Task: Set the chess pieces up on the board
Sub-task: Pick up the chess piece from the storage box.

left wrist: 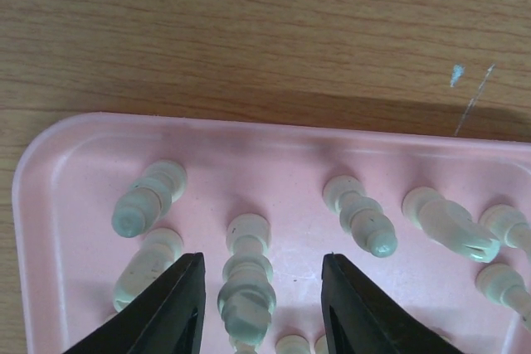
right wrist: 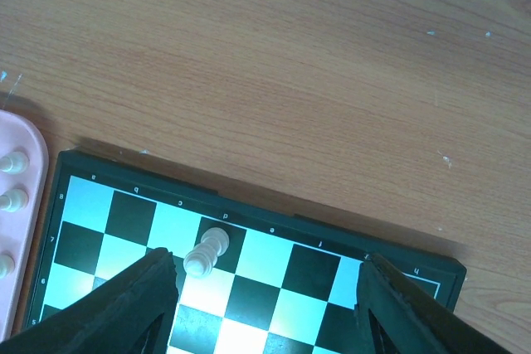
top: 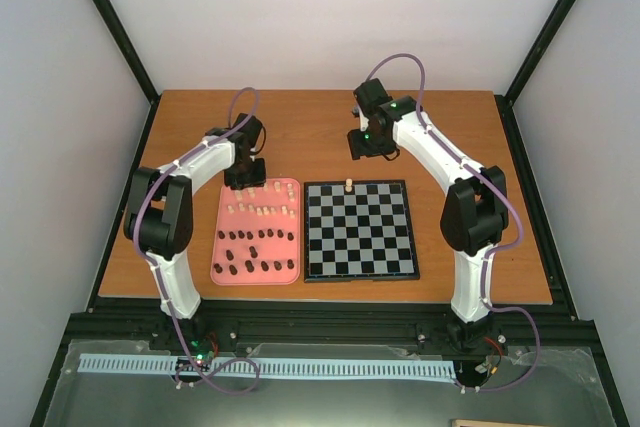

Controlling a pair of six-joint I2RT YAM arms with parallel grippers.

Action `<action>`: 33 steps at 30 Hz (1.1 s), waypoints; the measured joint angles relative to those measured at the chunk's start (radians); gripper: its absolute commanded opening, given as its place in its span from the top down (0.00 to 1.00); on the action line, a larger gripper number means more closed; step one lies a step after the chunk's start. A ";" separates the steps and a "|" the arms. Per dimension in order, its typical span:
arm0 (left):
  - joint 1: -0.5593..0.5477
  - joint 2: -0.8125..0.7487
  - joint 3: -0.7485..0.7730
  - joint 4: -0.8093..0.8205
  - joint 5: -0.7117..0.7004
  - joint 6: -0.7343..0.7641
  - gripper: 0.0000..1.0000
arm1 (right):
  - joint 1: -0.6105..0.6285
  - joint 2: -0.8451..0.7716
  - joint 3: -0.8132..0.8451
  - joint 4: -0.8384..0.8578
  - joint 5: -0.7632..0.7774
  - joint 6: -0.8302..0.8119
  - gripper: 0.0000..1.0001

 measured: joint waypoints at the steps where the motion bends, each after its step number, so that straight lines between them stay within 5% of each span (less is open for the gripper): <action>1: 0.000 0.002 0.000 0.000 -0.002 0.000 0.63 | 0.000 0.000 0.000 0.000 0.000 0.000 0.41; 20: 0.000 0.021 0.013 0.001 -0.021 0.006 0.78 | -0.005 -0.002 -0.021 -0.001 0.000 0.000 0.41; 26: 0.000 0.022 0.013 0.004 -0.030 0.014 0.99 | -0.006 -0.007 -0.027 0.000 0.000 0.000 0.41; 33: -0.001 0.022 0.014 0.005 -0.041 0.016 0.99 | -0.006 -0.011 -0.029 0.003 0.000 0.001 0.41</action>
